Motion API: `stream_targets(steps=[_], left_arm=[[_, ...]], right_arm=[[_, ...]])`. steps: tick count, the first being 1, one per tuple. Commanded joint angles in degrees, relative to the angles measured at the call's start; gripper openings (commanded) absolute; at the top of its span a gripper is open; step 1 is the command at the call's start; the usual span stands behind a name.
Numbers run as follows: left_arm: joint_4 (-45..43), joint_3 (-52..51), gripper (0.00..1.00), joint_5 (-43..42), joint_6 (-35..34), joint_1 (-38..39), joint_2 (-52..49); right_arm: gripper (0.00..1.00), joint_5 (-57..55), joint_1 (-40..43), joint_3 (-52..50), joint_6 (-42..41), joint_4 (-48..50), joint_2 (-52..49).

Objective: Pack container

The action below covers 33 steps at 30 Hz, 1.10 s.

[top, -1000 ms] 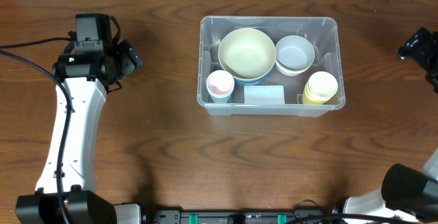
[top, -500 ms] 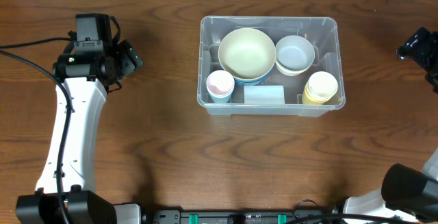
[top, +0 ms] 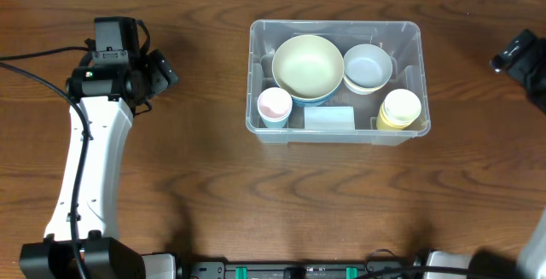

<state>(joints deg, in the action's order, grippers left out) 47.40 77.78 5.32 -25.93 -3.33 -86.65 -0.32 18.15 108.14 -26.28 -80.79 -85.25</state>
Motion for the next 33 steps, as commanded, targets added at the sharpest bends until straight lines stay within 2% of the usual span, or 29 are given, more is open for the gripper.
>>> stream_targets(steps=[1, 6, 16, 21, 25, 33], left_arm=[[0.13, 1.20, 0.98, 0.28, -0.74, -0.31, 0.92], [0.13, 1.20, 0.98, 0.28, -0.74, -0.31, 0.92], [0.13, 1.20, 0.98, 0.28, -0.74, -0.31, 0.92], [0.13, 1.20, 0.98, 0.28, -0.74, -0.31, 0.92], [0.13, 1.20, 0.98, 0.28, -0.74, -0.31, 0.92], [0.13, 1.20, 0.98, 0.28, -0.74, -0.31, 0.92]], right_arm=[[0.99, 0.17, -2.56, -11.26, 0.20, 7.10, 10.29], [0.99, 0.63, -4.83, -33.33, 0.20, 22.75, 25.24], [0.99, 2.54, -5.97, -70.01, 0.50, 50.60, 52.85], [0.99, 9.97, -6.34, -83.67, 4.83, 62.40, 62.75], [0.99, 11.76, -7.10, -92.35, 5.14, 70.60, 67.98], [0.99, 9.46, -9.73, -102.01, 5.38, 76.35, 75.12]])
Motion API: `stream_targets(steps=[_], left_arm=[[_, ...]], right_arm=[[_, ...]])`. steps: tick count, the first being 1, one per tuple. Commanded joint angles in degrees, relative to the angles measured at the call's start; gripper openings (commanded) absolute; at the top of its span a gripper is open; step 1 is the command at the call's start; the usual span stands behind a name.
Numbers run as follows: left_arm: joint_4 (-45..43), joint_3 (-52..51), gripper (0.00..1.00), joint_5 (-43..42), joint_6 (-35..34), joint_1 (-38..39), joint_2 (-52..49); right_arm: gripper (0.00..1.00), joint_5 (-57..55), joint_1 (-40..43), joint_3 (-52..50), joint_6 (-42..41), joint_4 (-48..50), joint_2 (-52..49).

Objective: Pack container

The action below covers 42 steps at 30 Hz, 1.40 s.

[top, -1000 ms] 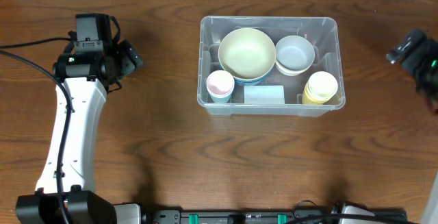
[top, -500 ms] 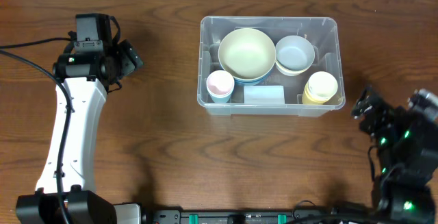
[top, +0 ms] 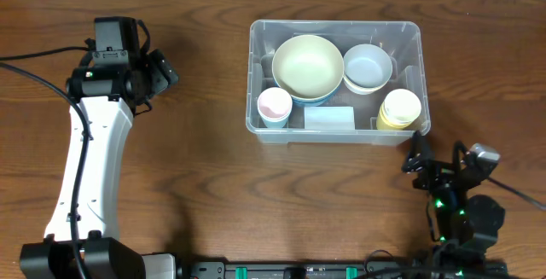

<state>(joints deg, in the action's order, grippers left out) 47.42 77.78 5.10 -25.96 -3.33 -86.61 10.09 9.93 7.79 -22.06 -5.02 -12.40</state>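
A clear plastic container [top: 334,134] stands on the table right of centre. Inside are a large cream bowl [top: 308,66] nested in a blue one, a pale blue bowl [top: 368,64], a pink-lined cup [top: 275,104], a stack of yellow cups [top: 400,108] and a flat pale blue block [top: 330,119]. My left gripper [top: 165,72] hangs far to the left of the container with nothing visible in it. My right gripper [top: 416,161] sits just in front of the container's front right corner. From above, neither gripper's jaws can be read.
The white left arm [top: 85,159] runs down the left side of the wooden table [top: 222,177]. Black cables trail off to the left edge. The right arm's base [top: 465,215] with green lights sits at the lower right.
The right arm was at the far right edge, level with the container's back. Now it is at the lower right, gripper by the container's front right corner. The left arm and the contents are unchanged.
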Motion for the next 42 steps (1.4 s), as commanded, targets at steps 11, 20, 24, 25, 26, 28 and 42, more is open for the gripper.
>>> stream_targets(steps=[11, 20, 24, 25, 26, 28, 42], left_arm=[[0.11, 1.20, 0.98, 0.50, -0.72, -0.31, 0.87], [0.11, 1.20, 0.98, 0.50, -0.72, -0.31, 0.87], [0.11, 1.20, 0.98, 0.50, -0.72, -0.31, 0.87], [0.11, 1.20, 0.98, 0.50, -0.72, -0.31, 0.87], [0.11, 1.20, 0.98, 0.50, -0.72, -0.31, 0.87], [0.13, 1.20, 0.98, 0.50, -0.72, -0.31, 0.87], [0.11, 1.20, 0.98, 0.50, -0.72, -0.31, 0.87]], right_arm=[[0.99, -7.34, -4.37, -6.60, 7.87, 0.28, 11.54], [0.99, -8.92, -5.31, -6.80, 16.02, -0.39, 12.13], [0.99, -10.29, -6.54, -6.88, 18.49, -0.35, 12.13], [0.99, -10.29, -6.62, -6.88, 19.02, -0.35, 12.13], [0.99, -10.29, -6.60, -6.88, 18.97, -0.33, 12.13], [0.99, -10.29, -6.58, -6.88, 18.97, -0.33, 12.13], [0.99, -10.27, -6.58, -6.91, 18.97, -0.35, 12.13]])
